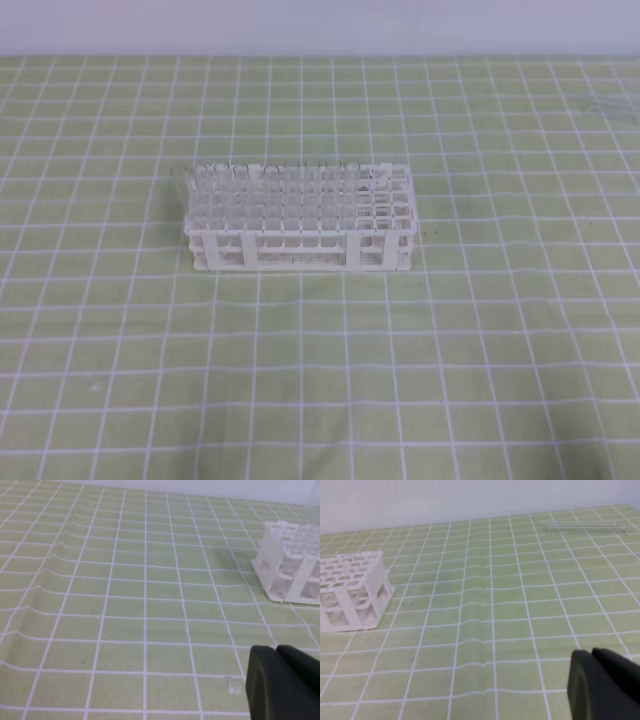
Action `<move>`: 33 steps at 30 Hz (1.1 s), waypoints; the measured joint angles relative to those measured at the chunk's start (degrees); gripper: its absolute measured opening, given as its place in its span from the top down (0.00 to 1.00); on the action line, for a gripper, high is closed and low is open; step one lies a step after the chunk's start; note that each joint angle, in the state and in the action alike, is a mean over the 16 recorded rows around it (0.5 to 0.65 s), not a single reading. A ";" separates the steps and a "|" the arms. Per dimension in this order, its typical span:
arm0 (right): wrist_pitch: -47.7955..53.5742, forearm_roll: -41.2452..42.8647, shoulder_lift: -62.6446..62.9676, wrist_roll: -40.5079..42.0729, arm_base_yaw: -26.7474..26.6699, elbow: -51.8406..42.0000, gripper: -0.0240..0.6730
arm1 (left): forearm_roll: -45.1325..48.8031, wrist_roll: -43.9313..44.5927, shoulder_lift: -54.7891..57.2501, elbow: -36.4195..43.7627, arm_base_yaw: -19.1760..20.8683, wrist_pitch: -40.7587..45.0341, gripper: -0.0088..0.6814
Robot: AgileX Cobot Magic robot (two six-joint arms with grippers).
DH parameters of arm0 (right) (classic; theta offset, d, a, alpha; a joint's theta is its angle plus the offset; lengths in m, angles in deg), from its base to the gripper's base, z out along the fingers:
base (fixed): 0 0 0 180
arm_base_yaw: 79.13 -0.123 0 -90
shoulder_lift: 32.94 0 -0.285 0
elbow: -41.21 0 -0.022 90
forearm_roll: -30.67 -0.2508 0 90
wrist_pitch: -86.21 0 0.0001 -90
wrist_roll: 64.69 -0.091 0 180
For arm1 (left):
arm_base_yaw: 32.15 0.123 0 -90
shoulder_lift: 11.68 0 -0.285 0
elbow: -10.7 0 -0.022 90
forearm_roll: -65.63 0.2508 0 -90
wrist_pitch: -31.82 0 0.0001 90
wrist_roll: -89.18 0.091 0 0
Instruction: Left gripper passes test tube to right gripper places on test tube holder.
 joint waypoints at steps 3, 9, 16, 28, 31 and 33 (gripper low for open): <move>0.00 0.00 0.00 0.00 0.00 0.00 0.99 | -0.01 -0.01 0.11 -0.04 0.01 0.05 0.99; 0.00 0.00 0.00 0.00 0.00 0.00 0.99 | 0.01 0.01 -0.11 0.04 -0.01 -0.05 0.99; 0.00 0.00 -0.01 0.00 0.00 0.00 0.99 | 0.04 0.03 -0.34 0.12 -0.03 -0.16 0.99; 0.00 0.00 -0.09 0.00 0.00 0.00 0.99 | 0.07 0.05 -0.67 0.24 -0.07 -0.27 0.99; 0.00 0.00 -0.10 0.00 0.00 0.00 0.99 | 0.04 0.02 -0.34 0.12 -0.03 -0.11 0.99; 0.00 0.00 -0.11 0.00 0.00 0.00 0.99 | 0.02 0.01 -0.22 0.08 -0.02 -0.05 0.99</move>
